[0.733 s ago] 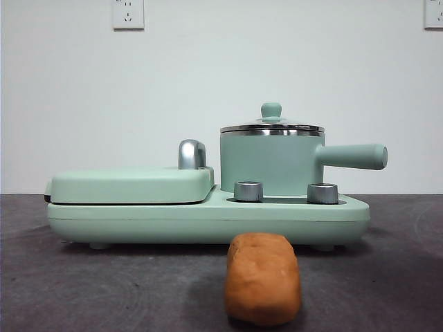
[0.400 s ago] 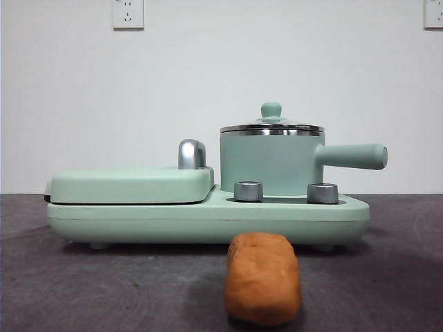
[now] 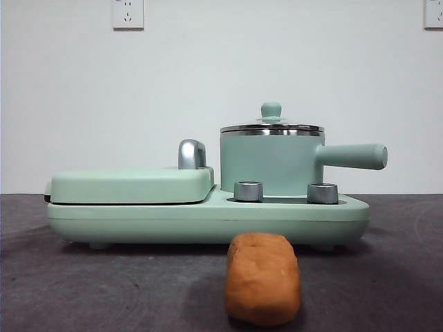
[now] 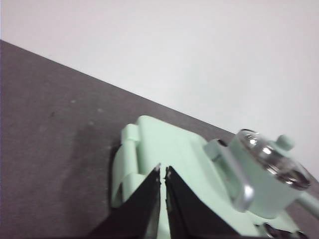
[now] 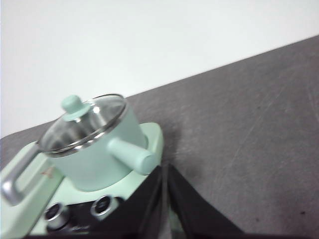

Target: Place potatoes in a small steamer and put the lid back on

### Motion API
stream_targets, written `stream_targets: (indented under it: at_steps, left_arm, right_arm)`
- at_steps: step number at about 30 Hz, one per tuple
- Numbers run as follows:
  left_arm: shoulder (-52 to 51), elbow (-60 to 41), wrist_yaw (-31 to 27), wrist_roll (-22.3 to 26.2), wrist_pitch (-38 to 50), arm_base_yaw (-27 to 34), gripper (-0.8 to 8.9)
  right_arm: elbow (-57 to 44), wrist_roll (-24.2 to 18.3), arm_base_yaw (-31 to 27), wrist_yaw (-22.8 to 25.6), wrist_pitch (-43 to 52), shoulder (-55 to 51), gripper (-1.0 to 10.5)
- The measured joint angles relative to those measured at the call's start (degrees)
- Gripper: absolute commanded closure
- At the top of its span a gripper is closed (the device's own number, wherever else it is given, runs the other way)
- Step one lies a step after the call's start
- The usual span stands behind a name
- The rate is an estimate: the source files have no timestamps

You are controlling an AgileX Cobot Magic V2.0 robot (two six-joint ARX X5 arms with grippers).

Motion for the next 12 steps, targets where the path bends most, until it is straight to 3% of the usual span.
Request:
stream_targets:
  at_steps: [4, 12]
  left_arm:
    - [6.3, 7.0, 2.7, 0.2, -3.4, -1.0, 7.97]
    - [20.3, 22.1, 8.4, 4.2, -9.4, -2.3, 7.96]
  right_arm:
    - [8.4, -0.3, 0.0, -3.3, -6.6, 5.4, 9.3]
    - [23.9, -6.2, 0.0, -11.8, -17.5, 17.7, 9.3]
